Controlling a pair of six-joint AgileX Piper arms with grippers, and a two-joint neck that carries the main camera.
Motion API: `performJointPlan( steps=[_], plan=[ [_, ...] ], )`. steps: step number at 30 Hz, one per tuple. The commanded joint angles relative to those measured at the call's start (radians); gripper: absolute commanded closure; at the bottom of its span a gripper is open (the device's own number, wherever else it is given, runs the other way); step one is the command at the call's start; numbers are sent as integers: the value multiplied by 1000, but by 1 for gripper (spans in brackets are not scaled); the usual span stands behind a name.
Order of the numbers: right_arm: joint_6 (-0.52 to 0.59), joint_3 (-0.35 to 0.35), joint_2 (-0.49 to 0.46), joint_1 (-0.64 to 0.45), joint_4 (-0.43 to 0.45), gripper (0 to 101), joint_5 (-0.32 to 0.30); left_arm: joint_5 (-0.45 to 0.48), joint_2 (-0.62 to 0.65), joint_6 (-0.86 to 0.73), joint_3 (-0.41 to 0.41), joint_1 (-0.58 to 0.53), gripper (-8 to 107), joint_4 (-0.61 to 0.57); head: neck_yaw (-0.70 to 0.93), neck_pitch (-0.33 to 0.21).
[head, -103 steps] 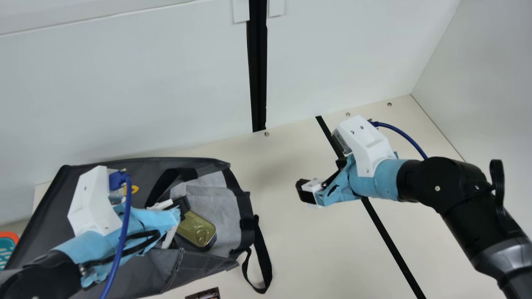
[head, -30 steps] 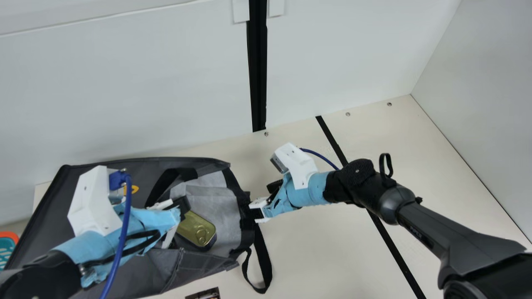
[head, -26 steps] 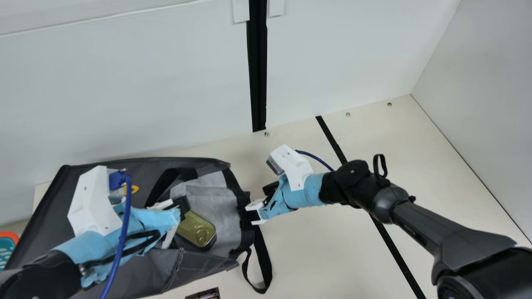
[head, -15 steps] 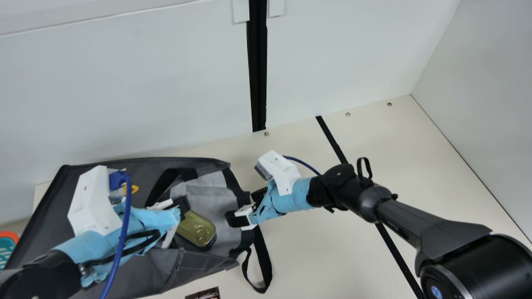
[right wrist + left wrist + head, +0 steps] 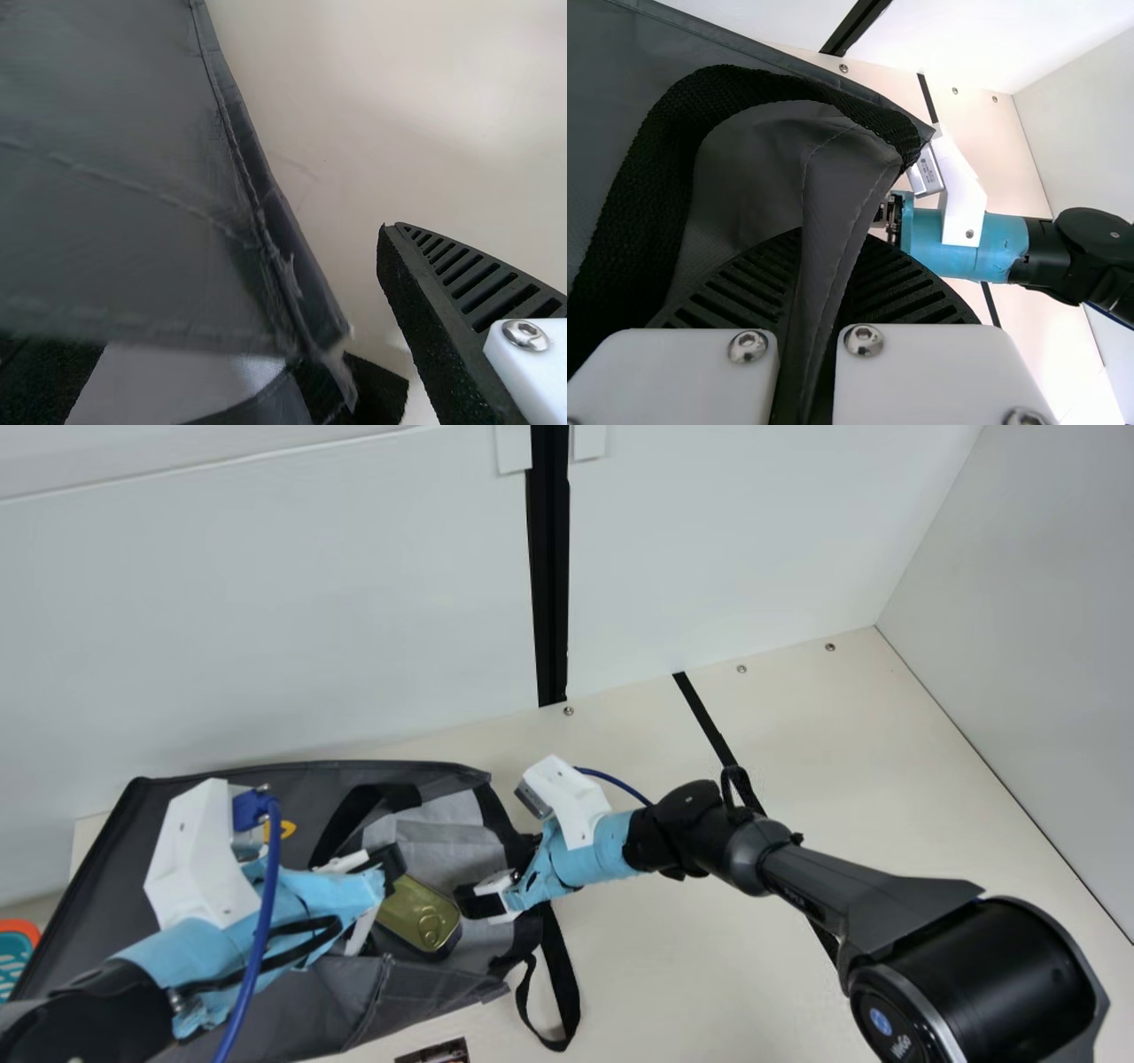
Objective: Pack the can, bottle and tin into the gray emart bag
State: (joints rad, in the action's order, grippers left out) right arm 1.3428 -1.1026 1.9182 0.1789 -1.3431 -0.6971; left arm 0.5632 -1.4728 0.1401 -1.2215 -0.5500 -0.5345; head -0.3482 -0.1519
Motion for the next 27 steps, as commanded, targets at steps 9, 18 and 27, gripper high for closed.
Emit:
performJointPlan(
  steps=[9, 18, 27],
  plan=[
    [-5, -11, 26, 12, -26, 64, -18, 0, 0, 0, 0, 0, 89, 0, -1, -23],
    [-32, -9, 17, -11, -40, 101, -63, 0, 0, 0, 0, 0, 89, 0, -1, -23],
    [-66, 5, -15, -47, -59, 101, -118, 0, 0, 0, 0, 0, 89, 0, -1, -23]
  ],
)
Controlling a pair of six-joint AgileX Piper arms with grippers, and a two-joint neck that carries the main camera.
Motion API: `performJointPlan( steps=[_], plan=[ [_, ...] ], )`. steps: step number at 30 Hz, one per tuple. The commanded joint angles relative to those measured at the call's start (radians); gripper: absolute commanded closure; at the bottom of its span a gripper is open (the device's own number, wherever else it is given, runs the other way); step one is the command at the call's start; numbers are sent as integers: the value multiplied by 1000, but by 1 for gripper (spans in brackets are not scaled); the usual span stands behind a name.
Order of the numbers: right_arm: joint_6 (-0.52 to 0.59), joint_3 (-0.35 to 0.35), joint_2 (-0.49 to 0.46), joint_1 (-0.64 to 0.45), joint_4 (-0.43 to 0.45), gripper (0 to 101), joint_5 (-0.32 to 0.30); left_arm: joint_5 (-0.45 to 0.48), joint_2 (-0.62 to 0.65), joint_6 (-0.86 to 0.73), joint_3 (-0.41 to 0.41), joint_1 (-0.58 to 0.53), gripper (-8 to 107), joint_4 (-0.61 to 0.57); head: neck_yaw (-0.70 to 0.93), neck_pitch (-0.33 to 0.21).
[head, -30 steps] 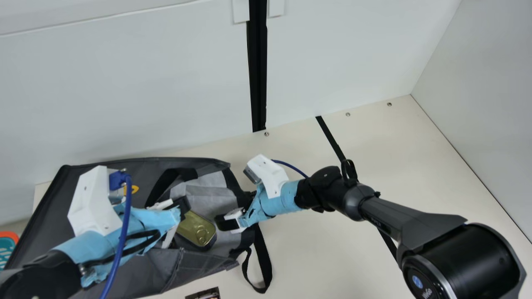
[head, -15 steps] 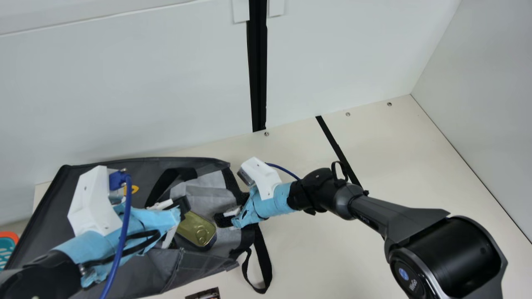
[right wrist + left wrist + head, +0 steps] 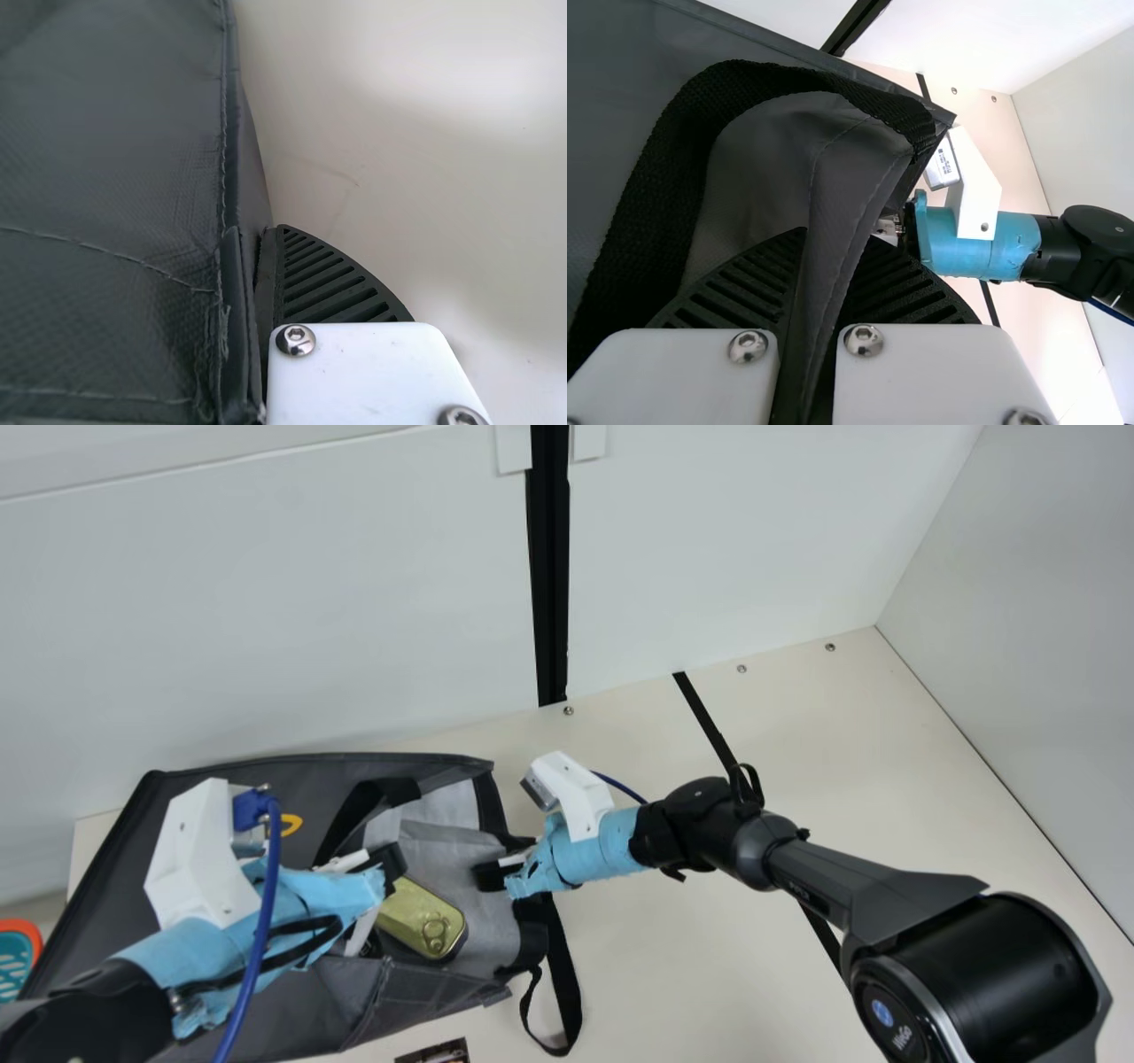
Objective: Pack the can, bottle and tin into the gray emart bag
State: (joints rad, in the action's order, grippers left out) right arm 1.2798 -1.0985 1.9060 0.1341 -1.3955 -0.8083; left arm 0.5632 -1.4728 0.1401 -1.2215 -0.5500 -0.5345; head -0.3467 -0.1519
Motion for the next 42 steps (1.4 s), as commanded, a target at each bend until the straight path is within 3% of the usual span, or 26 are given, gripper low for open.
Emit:
performJointPlan(
  steps=[1, 21, 42],
  plan=[
    [-7, 3, -7, -7, -10, 101, -14, 0, 0, 0, 0, 0, 89, 0, -2, -23],
    [-65, 41, -133, -108, -40, 101, -158, -48, -20, -100, -23, -8, 89, -116, -2, -23],
    [-191, 24, -292, -227, -77, 101, -349, -62, -38, -190, -94, -4, 89, -179, -2, -23]
  ],
)
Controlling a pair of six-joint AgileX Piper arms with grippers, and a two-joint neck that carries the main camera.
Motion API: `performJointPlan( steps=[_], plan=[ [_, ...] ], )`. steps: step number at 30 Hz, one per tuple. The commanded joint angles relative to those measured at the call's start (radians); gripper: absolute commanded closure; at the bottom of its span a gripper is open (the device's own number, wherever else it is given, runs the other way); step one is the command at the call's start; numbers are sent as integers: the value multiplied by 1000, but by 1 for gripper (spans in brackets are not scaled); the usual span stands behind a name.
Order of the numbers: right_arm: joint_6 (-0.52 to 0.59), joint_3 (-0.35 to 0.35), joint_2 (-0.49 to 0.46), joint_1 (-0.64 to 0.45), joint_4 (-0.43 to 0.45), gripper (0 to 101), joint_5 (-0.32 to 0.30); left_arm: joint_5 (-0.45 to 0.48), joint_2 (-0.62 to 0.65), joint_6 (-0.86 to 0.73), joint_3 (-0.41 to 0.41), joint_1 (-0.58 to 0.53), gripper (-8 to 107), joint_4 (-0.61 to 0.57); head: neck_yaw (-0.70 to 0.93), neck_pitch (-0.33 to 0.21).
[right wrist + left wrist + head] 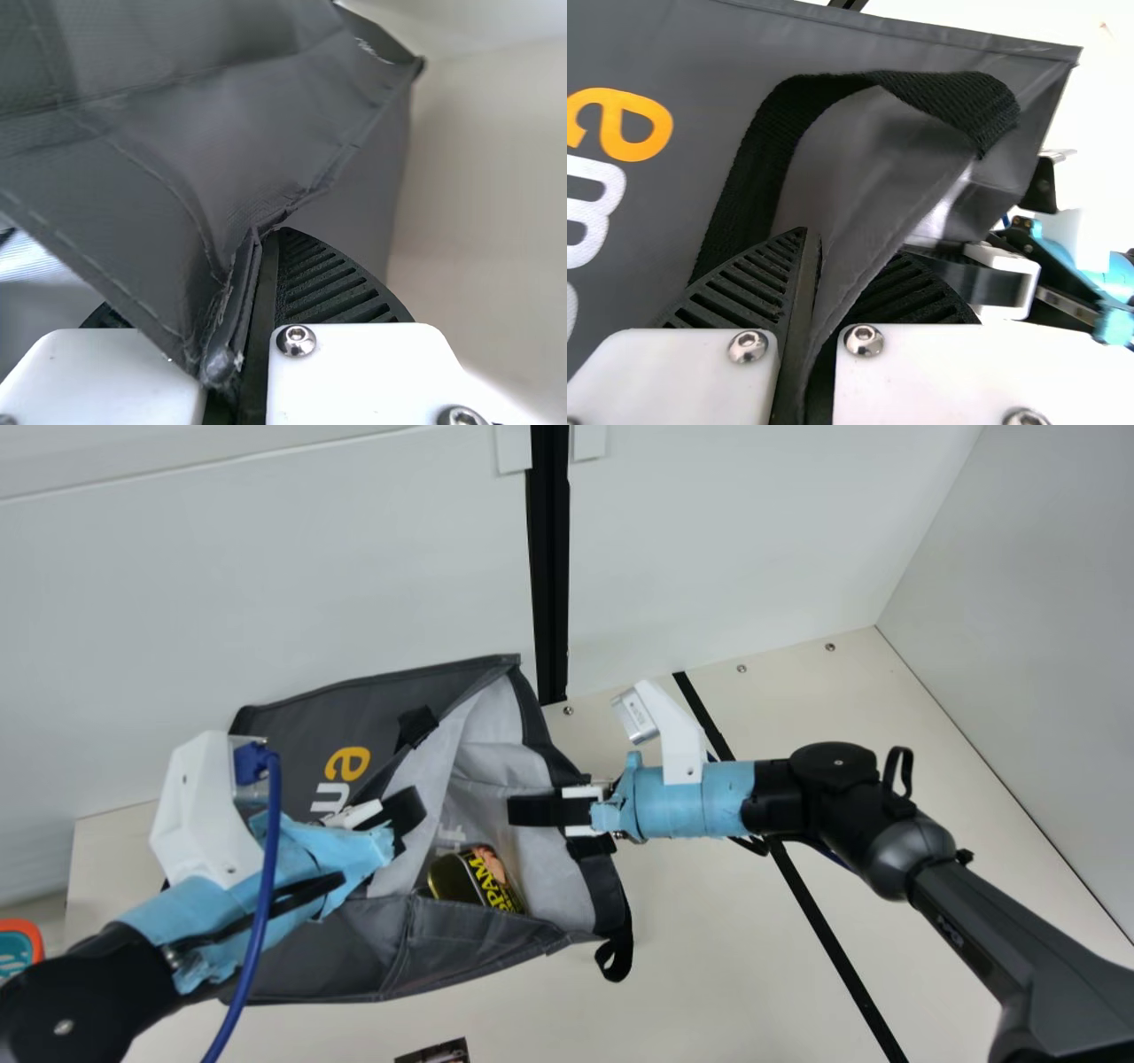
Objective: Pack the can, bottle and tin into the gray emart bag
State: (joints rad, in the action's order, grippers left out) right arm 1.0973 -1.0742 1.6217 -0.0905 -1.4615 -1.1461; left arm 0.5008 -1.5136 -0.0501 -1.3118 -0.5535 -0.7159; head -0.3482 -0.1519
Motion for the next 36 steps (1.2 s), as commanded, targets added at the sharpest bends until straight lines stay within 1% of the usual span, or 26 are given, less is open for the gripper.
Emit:
performJointPlan(
  steps=[1, 9, 22, 29, 36],
  plan=[
    [-16, -1, -17, -8, -14, 101, -21, 0, 5, -1, -6, -1, 89, 4, -1, -23],
    [-68, 3, -101, -37, -35, 101, -74, 1, 33, 4, -20, -12, 89, 27, -1, -23],
    [-165, 25, -270, -36, -63, 101, -74, 5, 126, 17, -14, -28, 89, 61, -1, -23],
    [-258, 26, -373, -51, -68, 101, -74, 27, 179, 41, -18, -33, 89, 93, -1, -23],
    [-388, 5, -465, -78, -55, 101, -74, 75, 231, 112, -33, -45, 89, 153, -1, -23]
  ],
)
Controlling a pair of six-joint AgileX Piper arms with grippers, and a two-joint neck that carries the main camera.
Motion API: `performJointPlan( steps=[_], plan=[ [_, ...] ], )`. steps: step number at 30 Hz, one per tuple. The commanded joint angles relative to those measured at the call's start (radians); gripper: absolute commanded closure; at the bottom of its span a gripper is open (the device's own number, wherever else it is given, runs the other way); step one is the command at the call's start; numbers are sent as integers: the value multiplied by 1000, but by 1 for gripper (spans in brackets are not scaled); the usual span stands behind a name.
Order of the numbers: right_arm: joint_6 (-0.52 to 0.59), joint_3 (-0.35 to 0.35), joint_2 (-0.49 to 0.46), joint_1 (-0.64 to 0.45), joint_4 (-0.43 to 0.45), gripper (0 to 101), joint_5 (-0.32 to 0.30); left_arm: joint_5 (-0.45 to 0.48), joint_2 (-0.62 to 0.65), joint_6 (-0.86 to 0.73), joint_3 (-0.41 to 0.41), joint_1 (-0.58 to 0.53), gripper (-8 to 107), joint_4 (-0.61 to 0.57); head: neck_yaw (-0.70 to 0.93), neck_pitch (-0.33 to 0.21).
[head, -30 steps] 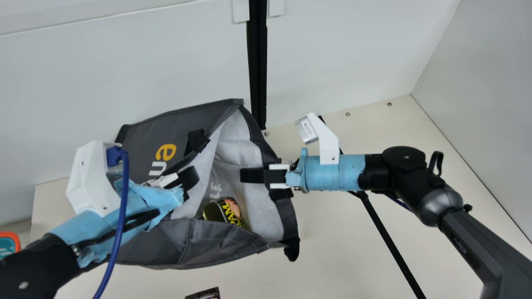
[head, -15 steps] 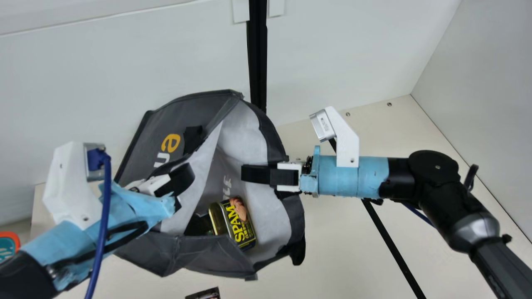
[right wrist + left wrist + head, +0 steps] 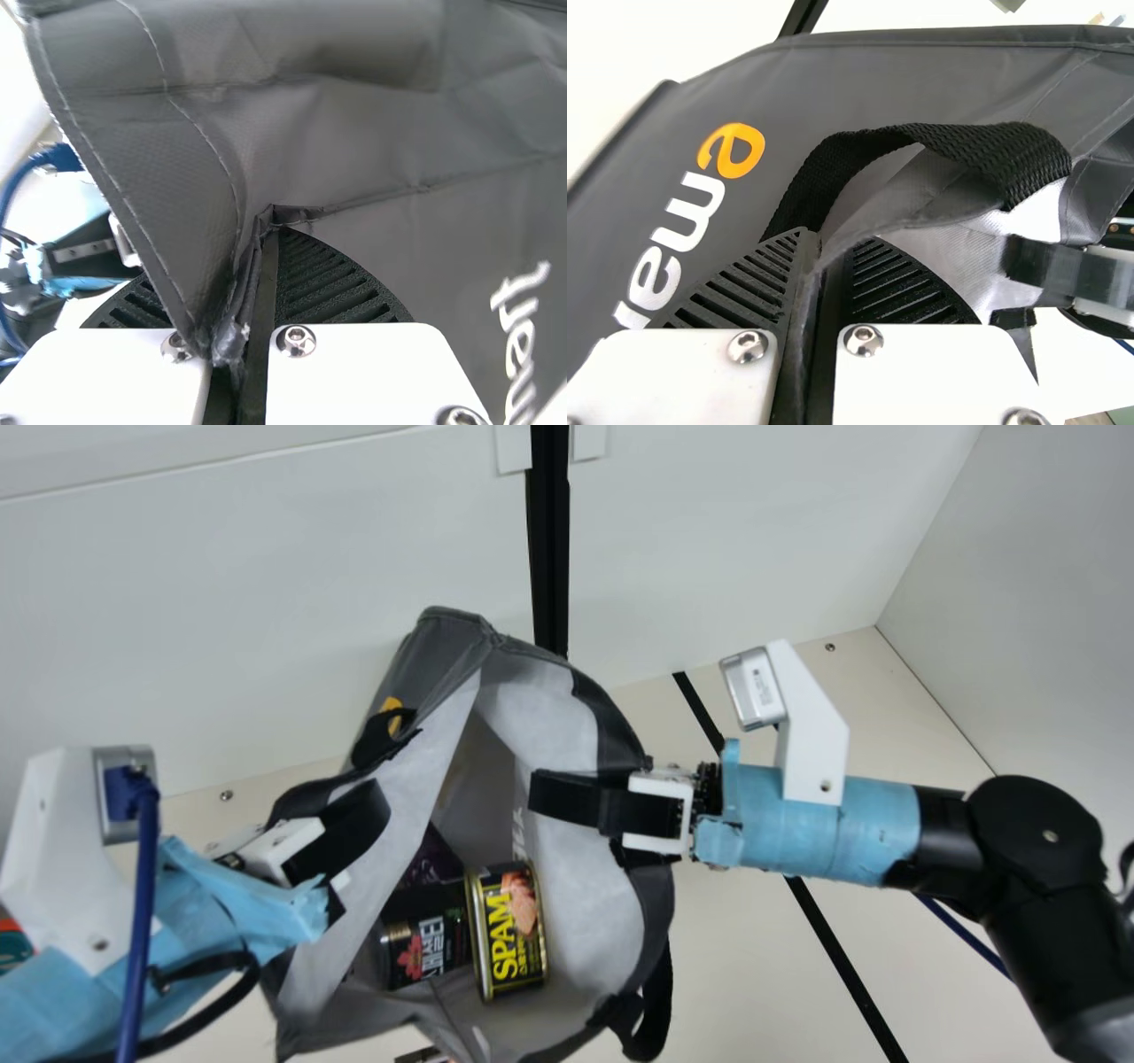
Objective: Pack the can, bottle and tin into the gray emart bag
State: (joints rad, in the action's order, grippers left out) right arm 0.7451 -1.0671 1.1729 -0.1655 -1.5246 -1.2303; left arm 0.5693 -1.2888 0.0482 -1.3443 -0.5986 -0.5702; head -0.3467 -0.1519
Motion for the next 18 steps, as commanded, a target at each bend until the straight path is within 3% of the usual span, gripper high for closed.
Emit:
performJointPlan(
  steps=[1, 11, 18],
  plan=[
    [-57, -6, -28, -7, 9, 101, 10, 13, 14, 28, -5, -3, 89, 18, -2, -23],
    [-284, -51, -127, -45, 42, 101, 10, 144, 68, 200, -64, -33, 89, 118, -2, -23],
    [-458, -103, -176, -67, 139, 101, 10, 283, 81, 325, -146, -71, 89, 181, -2, -23]
  ],
)
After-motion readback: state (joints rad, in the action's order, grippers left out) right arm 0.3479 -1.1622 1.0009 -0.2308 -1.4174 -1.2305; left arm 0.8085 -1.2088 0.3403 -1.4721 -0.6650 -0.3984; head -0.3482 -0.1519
